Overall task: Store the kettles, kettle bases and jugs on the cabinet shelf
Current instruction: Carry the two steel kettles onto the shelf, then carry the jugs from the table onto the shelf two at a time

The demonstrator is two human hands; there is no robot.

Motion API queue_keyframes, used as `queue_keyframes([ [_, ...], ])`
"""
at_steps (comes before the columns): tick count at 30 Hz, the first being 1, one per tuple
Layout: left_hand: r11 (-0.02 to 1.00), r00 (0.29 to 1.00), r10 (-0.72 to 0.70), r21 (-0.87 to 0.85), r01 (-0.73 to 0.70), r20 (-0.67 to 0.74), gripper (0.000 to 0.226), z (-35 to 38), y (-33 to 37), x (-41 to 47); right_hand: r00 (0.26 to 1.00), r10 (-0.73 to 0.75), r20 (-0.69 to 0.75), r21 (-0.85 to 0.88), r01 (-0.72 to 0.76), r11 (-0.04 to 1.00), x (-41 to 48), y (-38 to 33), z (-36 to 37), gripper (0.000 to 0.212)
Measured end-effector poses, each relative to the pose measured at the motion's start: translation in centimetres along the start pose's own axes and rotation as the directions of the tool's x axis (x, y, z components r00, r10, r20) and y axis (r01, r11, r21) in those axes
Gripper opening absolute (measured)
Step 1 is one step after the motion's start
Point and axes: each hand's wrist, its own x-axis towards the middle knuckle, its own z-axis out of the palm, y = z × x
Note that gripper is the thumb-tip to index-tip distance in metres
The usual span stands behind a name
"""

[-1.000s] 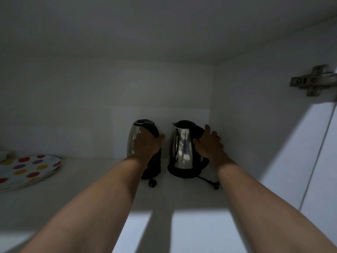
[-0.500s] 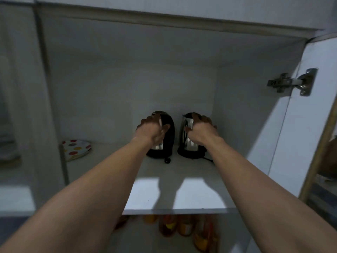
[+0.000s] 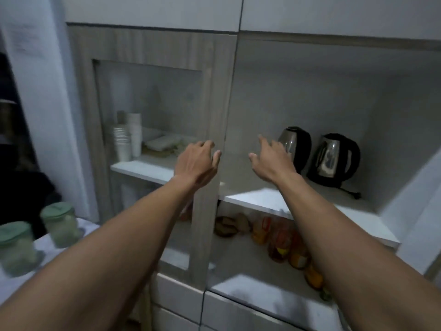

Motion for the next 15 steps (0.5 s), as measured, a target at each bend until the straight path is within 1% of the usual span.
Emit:
queue_keyframes([
  [4,0.985,0.991,-0.133,0.112,0.135,-0.024,0.041,-4.4,-7.2,-4.7,0.985,-0.163,0.06,0.083,0.157,0.984,-1.6,-7.9,3.0,0.068],
  [8,0.941,0.966,-0.253,0.22,0.259,-0.054,0.047,-8.5,-13.2,-9.9,0.947,-0.31,0.09,0.16,0.293,0.943,-3.1,-15.2,6.4,0.069],
  [11,0.874,0.922,-0.372,0.292,0.388,-0.112,0.048,-12.1,-17.7,-14.9,0.886,-0.447,0.124,0.227,0.413,0.882,-5.0,-21.4,9.0,0.068],
  [14,0.805,0.875,-0.456,0.343,0.484,-0.162,0.049,-14.8,-20.3,-19.5,0.828,-0.543,0.142,0.29,0.49,0.822,-7.4,-26.4,11.0,0.066],
  [15,0.774,0.85,-0.495,0.351,0.526,-0.181,0.049,-16.0,-21.1,-21.6,0.8,-0.581,0.15,0.32,0.517,0.794,-8.8,-28.4,11.8,0.067],
])
